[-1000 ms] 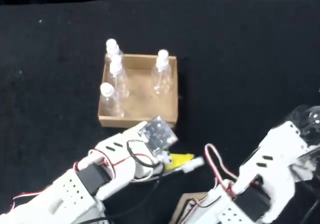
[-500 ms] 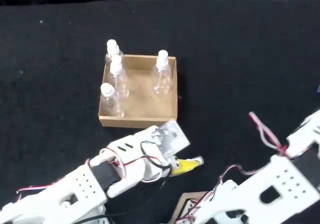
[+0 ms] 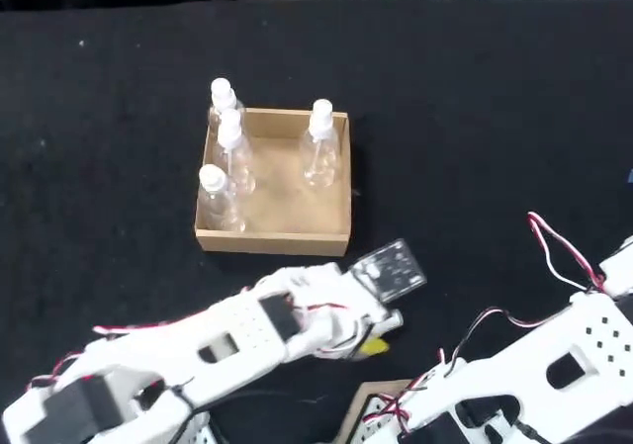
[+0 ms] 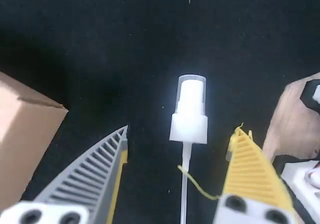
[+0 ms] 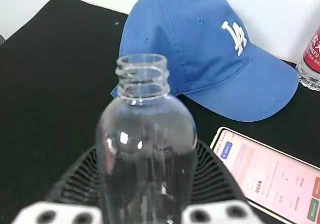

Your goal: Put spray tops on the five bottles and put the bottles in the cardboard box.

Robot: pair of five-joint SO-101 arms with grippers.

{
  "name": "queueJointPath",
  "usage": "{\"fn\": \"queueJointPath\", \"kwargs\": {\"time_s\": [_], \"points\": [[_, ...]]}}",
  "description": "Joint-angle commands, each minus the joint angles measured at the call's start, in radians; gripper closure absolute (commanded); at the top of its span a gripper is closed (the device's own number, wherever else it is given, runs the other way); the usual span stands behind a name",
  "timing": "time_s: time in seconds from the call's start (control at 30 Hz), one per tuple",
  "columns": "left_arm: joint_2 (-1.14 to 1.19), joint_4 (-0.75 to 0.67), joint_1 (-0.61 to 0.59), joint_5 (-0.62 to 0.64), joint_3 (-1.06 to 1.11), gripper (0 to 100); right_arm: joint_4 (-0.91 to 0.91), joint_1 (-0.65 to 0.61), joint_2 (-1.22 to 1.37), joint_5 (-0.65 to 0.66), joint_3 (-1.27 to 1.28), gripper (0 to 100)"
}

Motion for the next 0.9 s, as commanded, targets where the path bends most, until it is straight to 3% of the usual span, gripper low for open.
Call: {"fn": "queueJointPath", "kwargs": {"time_s": [0.0,0.57,0.77,0.87], "points": [[0.094,0.075,0.015,-0.002,-0.199,70,-0.003,0.015,-0.004,0.008,-0.048,98.7],[0.348,0.08,0.027,-0.009,-0.334,71,-0.005,0.012,-0.007,0.063,-0.008,98.7],[0.345,0.16,0.102,-0.008,-0.332,92,-0.005,0.012,-0.008,0.063,-0.015,98.7],[0.345,0.227,0.107,-0.009,-0.358,96,-0.029,0.012,-0.008,0.063,-0.008,98.7]]}}
